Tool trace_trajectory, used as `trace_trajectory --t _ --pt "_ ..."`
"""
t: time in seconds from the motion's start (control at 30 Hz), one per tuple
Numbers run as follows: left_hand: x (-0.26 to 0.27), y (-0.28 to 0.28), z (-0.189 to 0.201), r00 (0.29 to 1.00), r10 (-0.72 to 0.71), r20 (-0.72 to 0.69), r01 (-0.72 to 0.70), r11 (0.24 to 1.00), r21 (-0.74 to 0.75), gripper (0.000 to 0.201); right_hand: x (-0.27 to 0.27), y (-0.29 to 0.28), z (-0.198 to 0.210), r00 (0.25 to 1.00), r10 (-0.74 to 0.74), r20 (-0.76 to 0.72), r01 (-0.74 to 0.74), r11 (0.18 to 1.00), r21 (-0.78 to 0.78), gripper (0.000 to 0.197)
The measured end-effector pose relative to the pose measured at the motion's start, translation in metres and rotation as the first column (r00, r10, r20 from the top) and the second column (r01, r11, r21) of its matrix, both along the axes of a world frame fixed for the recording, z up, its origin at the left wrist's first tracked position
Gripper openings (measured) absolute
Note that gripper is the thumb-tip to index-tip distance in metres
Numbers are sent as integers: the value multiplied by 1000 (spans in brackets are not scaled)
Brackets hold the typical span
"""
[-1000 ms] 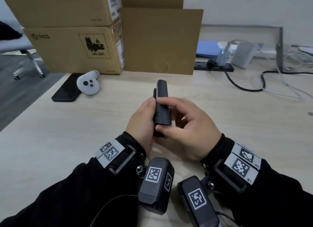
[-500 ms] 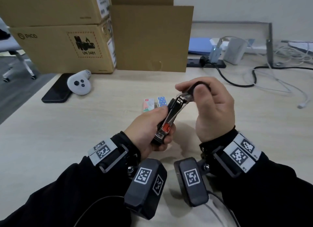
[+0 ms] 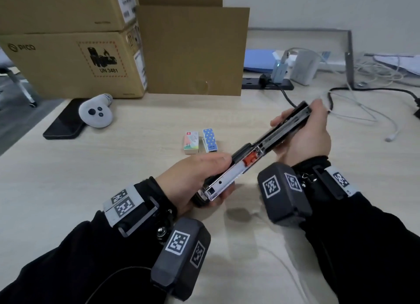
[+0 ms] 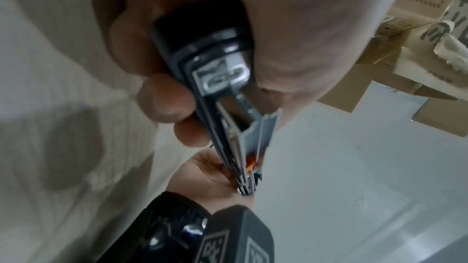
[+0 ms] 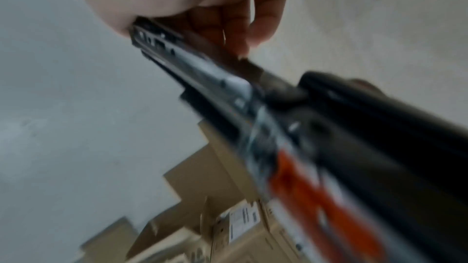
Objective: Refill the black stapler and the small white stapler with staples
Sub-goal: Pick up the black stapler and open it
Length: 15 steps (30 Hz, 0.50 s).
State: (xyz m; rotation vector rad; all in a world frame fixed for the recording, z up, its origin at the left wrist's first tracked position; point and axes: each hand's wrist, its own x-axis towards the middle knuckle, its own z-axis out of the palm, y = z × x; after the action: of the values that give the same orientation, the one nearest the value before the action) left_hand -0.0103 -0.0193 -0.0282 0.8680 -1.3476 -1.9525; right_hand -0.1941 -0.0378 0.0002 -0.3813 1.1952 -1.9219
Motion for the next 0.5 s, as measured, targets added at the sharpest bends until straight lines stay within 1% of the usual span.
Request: trace_trajectory --t 0.07,0.13,0.27,0.37,0.4,0.43,0.47,0.5 --pt "0 2 1 999 -31 -15 30 1000 -6 28 -4 -6 -7 995 1 97 -6 998 54 47" --pt "2 1 1 999 -26 -39 27 1000 8 25 -4 -10 -12 991 37 126 -45 997 65 49" --pt "5 -2 0 999 -10 -42 11 1000 17 31 -4 -12 -15 986 144 90 -154 980 124 56" --pt "4 -3 0 997 56 -51 -54 998 30 32 -3 -14 -16 962 262 77 -269 959 93 64" --pt "4 -3 1 993 100 -63 -97 994 52 31 -2 -14 -18 952 302 40 -305 948 92 65" --pt "4 -4 2 985 153 -81 -147 986 75 27 0 -13 -19 941 336 -31 -331 938 106 62" --pt "4 -6 2 972 212 -102 -203 975 93 25 3 -12 -21 920 366 -140 -349 928 131 55" --pt "5 -7 3 953 278 -122 -267 958 102 26 7 -11 -24 876 399 -273 -366 916 162 47"
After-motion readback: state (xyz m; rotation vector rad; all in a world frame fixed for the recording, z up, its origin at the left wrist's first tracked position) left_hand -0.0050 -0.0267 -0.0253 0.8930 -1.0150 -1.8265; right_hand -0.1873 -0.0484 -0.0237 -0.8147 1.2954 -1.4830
